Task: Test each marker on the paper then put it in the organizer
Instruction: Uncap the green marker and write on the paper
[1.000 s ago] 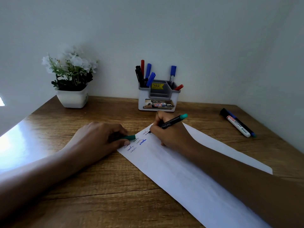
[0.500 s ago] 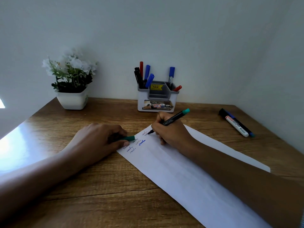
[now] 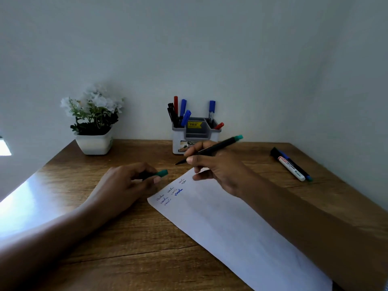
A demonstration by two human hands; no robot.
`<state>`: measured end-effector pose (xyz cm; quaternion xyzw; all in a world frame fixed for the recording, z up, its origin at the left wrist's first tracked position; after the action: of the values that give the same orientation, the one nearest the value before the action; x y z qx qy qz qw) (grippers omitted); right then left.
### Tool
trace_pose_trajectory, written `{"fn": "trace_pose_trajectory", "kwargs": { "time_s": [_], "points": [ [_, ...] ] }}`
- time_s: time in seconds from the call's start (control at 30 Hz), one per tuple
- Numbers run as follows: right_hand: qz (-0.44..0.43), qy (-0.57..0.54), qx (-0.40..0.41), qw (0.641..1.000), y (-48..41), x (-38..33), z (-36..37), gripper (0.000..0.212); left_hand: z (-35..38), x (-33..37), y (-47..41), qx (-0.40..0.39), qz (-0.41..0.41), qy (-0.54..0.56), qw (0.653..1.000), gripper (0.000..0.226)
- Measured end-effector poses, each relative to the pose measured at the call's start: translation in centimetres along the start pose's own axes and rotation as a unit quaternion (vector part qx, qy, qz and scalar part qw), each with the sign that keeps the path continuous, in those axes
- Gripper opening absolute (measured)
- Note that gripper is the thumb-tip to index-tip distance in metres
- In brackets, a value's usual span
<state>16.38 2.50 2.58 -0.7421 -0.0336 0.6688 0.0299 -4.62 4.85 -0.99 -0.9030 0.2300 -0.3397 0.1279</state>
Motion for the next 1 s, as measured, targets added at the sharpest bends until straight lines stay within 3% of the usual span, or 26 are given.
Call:
{"fn": "trace_pose_trajectory", "kwargs": {
  "time_s": [0.13,0.37,0.5,0.67,0.83,0.93,1.0],
  "points": [
    [0.006,-0.046,-0.019,0.999,0.7,-0.8,0.6,0.017,-0.2,0.2,0.3,0.028,0.009,0.042,0.999,0.028],
    [-0.001,-0.045,0.007,0.999,1.1,-1.1,1.3,0.024,-0.4,0.5,0.6,0.061,0.028,0.065,0.996,0.008],
    [-0.009,-0.033,-0.005,0.999,1.1,-1.1,1.6,0.017,-0.4,0.5,0.7,0.061,0.036,0.077,0.994,0.023],
    [-0.036,0.001,-0.048,0.998,1.2,-1.1,1.7,0.005,-0.4,0.5,0.7,0.07,0.055,0.076,0.993,0.022],
    [-0.062,0.128,-0.095,0.985,1.7,0.5,3.3,0.011,-0.6,1.0,1.4,0.043,0.163,0.018,0.985,0.039],
    [-0.051,0.085,-0.092,0.991,1.9,1.0,3.7,0.009,-0.7,1.6,1.7,0.033,0.19,0.041,0.98,0.036],
    [-0.046,0.057,-0.091,0.993,1.9,0.8,3.6,0.008,-0.5,2.0,1.7,0.024,0.146,0.098,0.984,0.033]
  ]
}}
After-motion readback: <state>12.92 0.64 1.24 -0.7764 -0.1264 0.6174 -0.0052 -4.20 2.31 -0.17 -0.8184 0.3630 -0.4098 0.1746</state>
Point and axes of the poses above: each hand's wrist, its own y-axis away from the middle knuckle, its own z-axis out of the palm, x = y × z, the point moved 2 cm from there along -y, towards the middle knuckle, and after that the axes turned 3 degrees about x, right-handed, at the moved point
